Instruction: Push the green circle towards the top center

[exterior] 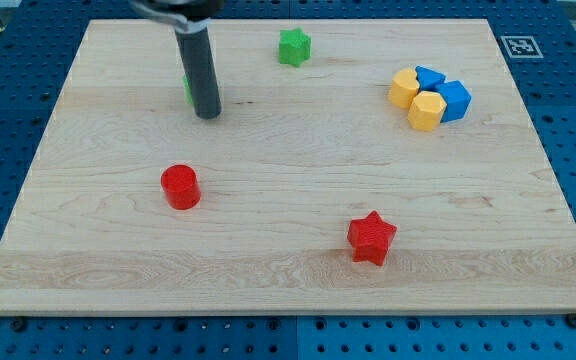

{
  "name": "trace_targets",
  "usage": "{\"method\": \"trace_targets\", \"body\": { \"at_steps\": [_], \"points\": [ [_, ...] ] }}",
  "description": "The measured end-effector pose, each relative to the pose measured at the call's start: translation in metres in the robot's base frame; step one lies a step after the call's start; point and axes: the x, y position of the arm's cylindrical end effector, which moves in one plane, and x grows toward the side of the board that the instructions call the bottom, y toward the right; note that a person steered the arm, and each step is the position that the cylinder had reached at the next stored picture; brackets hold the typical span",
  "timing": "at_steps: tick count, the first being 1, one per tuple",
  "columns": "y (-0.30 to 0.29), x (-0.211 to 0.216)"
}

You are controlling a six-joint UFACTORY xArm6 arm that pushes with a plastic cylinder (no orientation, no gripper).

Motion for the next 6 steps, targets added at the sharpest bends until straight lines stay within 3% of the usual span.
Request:
{"method": "trace_targets", "body": {
  "at_steps": [2, 3, 5, 6],
  "points": [
    [-0.033, 0.02],
    [-0.051, -0.013],
    [0.03, -0.03],
    [0.034, -0.003]
  ]
}}
